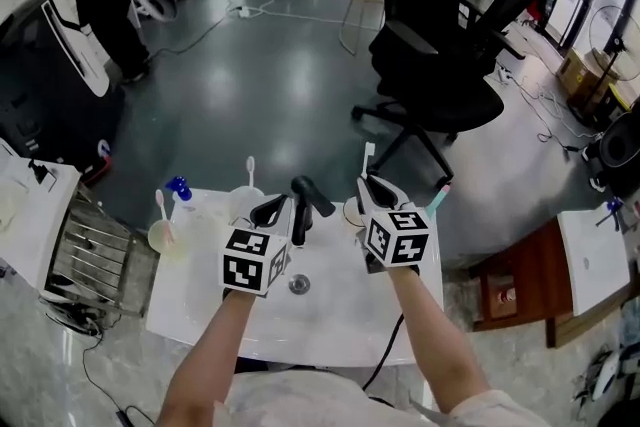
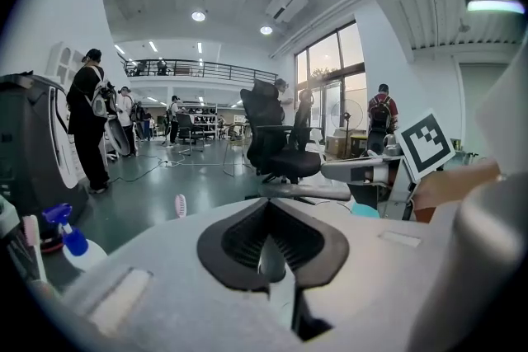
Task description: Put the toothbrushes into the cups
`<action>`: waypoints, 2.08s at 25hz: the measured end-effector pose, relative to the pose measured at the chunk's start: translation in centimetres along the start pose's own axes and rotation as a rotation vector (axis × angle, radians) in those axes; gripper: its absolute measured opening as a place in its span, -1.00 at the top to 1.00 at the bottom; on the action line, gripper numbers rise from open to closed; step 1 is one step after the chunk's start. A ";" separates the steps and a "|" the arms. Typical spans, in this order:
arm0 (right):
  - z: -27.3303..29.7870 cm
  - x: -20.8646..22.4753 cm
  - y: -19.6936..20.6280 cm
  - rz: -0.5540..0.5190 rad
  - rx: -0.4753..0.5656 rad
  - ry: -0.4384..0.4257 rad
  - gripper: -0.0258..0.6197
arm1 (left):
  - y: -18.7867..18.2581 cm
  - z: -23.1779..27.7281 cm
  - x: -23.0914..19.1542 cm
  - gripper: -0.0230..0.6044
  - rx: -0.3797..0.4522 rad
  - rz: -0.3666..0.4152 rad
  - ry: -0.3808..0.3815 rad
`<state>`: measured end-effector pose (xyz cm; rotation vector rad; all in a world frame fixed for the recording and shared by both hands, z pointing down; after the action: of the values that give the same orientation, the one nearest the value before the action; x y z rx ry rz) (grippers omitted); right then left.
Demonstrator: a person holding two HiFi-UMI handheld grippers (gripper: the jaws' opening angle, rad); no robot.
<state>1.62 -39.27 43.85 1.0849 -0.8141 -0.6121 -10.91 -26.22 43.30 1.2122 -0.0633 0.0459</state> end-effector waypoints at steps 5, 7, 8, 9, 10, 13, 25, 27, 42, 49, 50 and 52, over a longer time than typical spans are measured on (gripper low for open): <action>0.1 0.7 1.9 0.003 -0.042 0.000 0.77 | 0.5 -0.5 -0.1 0.92 -0.011 -0.010 -0.035; 0.1 0.6 2.5 0.007 -0.052 -0.002 0.77 | 0.6 -0.8 -0.1 0.91 -0.017 -0.006 -0.044; 0.1 0.6 2.8 0.011 -0.056 -0.003 0.77 | 0.8 -0.9 0.0 0.91 -0.020 -0.005 -0.047; 0.0 0.6 3.1 0.014 -0.060 -0.003 0.77 | 0.9 -0.9 0.1 0.92 -0.023 -0.007 -0.048; 0.0 0.7 3.4 0.015 -0.064 -0.002 0.77 | 1.1 -0.9 0.2 0.92 -0.026 -0.009 -0.050; -0.2 1.0 4.0 0.003 -0.082 0.004 0.77 | 1.4 -1.0 0.4 0.92 -0.035 -0.012 -0.056; -0.7 1.3 6.6 -0.032 -0.152 0.015 0.80 | 2.3 -1.1 1.5 0.91 -0.055 -0.014 -0.048; -0.8 1.4 6.7 -0.030 -0.153 0.016 0.80 | 2.3 -1.0 1.7 0.92 -0.053 -0.013 -0.045; -1.1 1.7 6.9 0.000 -0.162 0.033 0.71 | 2.6 -1.3 2.2 0.92 -0.062 -0.014 -0.037; -1.8 1.1 6.9 0.027 -0.163 0.049 0.49 | 2.6 -2.0 2.0 0.92 -0.050 -0.014 -0.024; -2.0 1.0 6.9 0.028 -0.163 0.050 0.49 | 2.7 -2.1 2.0 0.92 -0.048 -0.016 -0.023; -2.3 0.8 6.9 0.030 -0.162 0.051 0.49 | 2.7 -2.3 2.1 0.92 -0.044 -0.020 -0.018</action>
<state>4.28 -36.19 49.93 0.9354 -0.7223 -0.6122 -8.99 -23.09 45.15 1.1694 -0.0681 0.0160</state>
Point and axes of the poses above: the fingertips, and each gripper's own axes: z forward along the fingers, x to its right, y out of its underside, the point moved 3 cm from there along -z, backward along the fingers, and after that the axes turned 8 degrees about z, right-handed, at the moved point
